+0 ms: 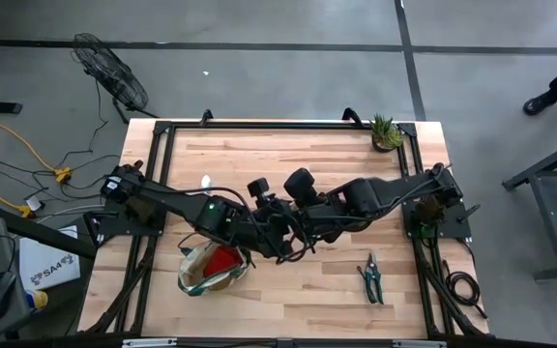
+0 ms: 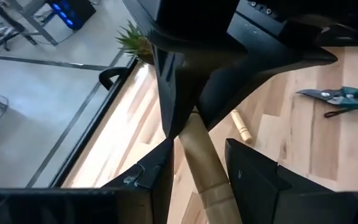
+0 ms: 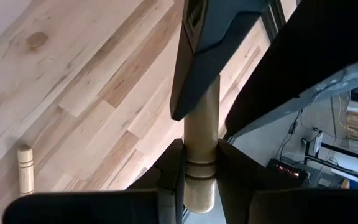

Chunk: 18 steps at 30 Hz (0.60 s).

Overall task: Pick & Place Garden tools in Gardening bag
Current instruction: Put the hand rake into the gardening bag

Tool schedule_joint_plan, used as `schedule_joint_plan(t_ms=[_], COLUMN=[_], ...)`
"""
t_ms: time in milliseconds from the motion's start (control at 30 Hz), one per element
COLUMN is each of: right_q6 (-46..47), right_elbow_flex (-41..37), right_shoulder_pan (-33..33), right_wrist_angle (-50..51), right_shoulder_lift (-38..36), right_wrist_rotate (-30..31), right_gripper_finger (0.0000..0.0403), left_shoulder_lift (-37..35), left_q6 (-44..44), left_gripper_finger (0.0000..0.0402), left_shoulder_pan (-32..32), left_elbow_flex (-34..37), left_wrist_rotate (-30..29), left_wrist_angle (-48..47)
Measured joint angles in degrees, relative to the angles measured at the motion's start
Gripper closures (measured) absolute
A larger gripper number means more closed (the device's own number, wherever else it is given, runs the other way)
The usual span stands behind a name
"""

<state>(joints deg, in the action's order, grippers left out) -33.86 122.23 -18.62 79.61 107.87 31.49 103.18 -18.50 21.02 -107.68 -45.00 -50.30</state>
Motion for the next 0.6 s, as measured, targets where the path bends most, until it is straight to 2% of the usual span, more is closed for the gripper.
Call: schedule_joint_plan(t_ms=[600], right_q6=[-4.60], right_elbow_flex=[-0.02], right_shoulder_pan=[-0.98], right_wrist_angle=[-0.58], right_shoulder_lift=[0.00], right_wrist_rotate=[-0.52], right_gripper_finger=[0.0349], left_shoulder_lift=[0.00], left_q6=[0.09], left_gripper_finger=[0.0261], left_shoulder_pan=[0.02], left_elbow_flex=[0.00], left_wrist_rotate=[3.23], left_wrist_angle=[-0.30])
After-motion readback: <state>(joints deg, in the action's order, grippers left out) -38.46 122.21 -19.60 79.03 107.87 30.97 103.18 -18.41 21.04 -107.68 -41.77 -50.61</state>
